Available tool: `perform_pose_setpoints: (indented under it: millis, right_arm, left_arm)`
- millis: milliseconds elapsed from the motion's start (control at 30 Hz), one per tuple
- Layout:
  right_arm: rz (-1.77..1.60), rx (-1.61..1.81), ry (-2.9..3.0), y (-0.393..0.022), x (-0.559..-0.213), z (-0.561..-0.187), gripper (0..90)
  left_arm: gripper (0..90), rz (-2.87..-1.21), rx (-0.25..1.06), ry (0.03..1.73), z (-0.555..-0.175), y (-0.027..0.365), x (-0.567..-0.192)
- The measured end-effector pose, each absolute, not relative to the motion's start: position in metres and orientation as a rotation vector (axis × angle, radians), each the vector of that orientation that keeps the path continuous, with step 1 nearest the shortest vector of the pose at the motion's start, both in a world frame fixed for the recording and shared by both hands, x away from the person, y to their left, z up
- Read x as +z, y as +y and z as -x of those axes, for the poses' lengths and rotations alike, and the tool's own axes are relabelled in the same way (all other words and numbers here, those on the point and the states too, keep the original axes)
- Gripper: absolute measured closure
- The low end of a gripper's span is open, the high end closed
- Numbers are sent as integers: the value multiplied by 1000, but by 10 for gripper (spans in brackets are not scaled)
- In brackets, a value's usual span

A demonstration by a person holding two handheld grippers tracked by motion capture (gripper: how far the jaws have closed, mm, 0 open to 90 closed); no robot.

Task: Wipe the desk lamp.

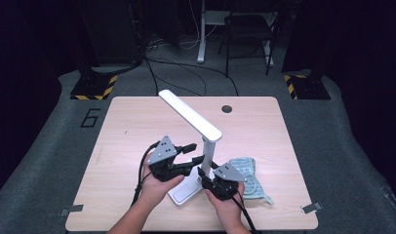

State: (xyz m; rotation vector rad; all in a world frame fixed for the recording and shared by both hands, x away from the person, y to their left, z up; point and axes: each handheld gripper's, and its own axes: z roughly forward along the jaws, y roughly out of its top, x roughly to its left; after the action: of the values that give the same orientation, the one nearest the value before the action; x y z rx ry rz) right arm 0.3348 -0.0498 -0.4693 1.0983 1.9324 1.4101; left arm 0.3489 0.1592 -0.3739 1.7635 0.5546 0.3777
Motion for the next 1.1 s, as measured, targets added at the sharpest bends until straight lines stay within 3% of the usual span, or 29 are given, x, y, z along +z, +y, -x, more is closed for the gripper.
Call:
perform_pose_setpoints:
  millis: [533,1100]
  right_arm:
    - [-1089,1411,1934,-70,-467,-336,514]
    - [-1012,1463,2002,-32,-467,-343,519]
  left_arm:
    - [463,-1794,387,624,-329,221,-419]
    - [458,-1759,407,681,-323,245,-438]
